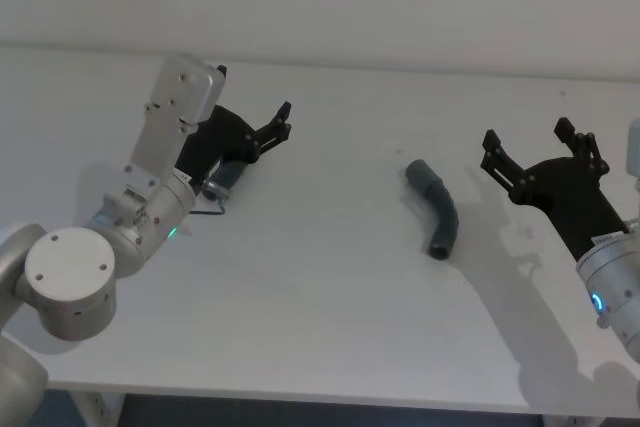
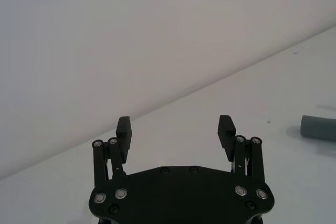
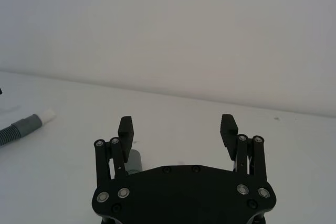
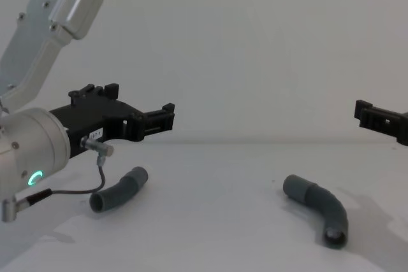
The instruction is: Use both hands to pick up one end of the pipe from the table, align the ends, and insert them.
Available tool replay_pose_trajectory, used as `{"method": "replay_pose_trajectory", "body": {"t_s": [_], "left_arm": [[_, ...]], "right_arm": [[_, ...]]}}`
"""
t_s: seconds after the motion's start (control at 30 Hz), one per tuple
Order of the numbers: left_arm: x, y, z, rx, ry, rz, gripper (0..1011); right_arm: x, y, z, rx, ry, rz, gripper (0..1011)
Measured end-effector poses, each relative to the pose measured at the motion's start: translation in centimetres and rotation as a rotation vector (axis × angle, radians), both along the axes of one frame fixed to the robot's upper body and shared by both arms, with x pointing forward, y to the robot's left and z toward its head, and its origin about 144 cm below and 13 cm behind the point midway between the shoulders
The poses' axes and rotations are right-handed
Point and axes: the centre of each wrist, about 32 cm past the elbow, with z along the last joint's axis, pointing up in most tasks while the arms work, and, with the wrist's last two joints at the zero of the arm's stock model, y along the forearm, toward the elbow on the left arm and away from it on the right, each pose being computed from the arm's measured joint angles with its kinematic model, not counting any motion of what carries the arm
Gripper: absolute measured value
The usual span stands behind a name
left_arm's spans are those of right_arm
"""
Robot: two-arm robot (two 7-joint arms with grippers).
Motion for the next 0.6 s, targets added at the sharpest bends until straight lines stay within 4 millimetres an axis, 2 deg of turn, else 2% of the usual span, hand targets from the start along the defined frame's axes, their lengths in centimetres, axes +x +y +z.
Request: {"method": "replay_pose_trajectory", "body": {"t_s": [0.6], "left_arm": [[0.0, 0.0, 0.0, 0.0, 0.0, 0.0, 1000]], "right_arm": [[0.0, 0.0, 0.0, 0.0, 0.0, 0.0, 1004]]}}
